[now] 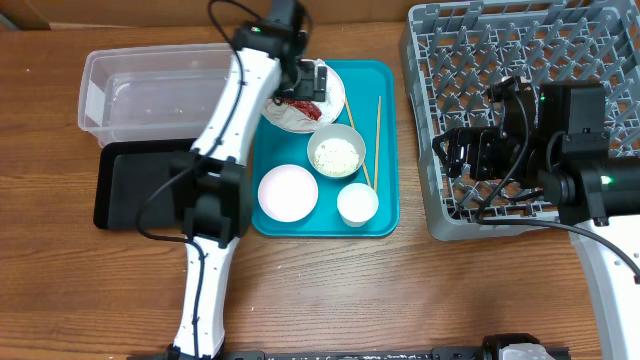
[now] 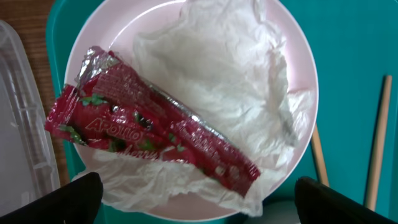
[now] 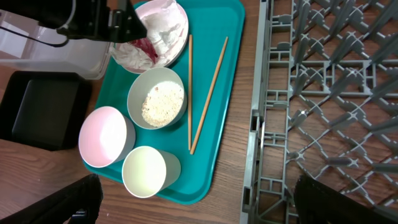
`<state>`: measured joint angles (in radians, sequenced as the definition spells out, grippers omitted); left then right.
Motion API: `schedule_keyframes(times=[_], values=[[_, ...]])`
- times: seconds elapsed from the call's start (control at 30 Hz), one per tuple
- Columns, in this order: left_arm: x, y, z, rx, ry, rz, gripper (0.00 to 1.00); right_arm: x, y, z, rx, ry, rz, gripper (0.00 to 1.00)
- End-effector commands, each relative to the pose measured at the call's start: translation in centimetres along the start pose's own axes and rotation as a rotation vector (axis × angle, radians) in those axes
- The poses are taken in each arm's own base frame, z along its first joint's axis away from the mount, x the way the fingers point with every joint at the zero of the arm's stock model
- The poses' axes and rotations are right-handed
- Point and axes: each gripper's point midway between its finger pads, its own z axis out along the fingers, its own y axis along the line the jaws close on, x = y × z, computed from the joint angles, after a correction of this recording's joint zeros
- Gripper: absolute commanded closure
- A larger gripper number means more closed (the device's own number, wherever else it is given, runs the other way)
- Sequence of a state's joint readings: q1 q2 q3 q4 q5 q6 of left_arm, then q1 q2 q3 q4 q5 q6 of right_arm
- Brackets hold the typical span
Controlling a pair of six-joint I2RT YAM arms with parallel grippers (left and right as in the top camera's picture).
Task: Sort waste into correct bins and load items into the dishwasher
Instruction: 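Reach left gripper to white plate and grasp red wrapper and tissue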
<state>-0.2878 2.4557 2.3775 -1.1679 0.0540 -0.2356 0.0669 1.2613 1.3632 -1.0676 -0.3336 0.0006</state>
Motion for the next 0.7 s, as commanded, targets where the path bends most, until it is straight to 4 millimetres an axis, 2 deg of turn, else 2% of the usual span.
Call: schedule_keyframes(times=[0.0, 0.13, 0.4, 0.67], values=[[-1.1, -0.8, 0.3, -0.157, -0.097, -0.053, 0.0, -1.0, 0.7, -0.8, -0.015, -0.032, -0.013, 0.0], [-0.7, -0.9, 2.1, -0.144, -0.079, -0.183, 0.0, -0.8, 0.7, -0.8, -0.014, -0.025, -0.011, 0.0], [-1.5, -1.6, 2.5, -0.095, -0.103, -0.189, 0.0, -0.8, 0.7, -0.8, -0.014, -0.022, -0.01, 0.0], [0.1, -1.5, 5.9, -0.087, -0.028, -0.189, 0.0, -0.4, 0.6, -0.8, -0.012, -0.007, -0.005, 0.0]])
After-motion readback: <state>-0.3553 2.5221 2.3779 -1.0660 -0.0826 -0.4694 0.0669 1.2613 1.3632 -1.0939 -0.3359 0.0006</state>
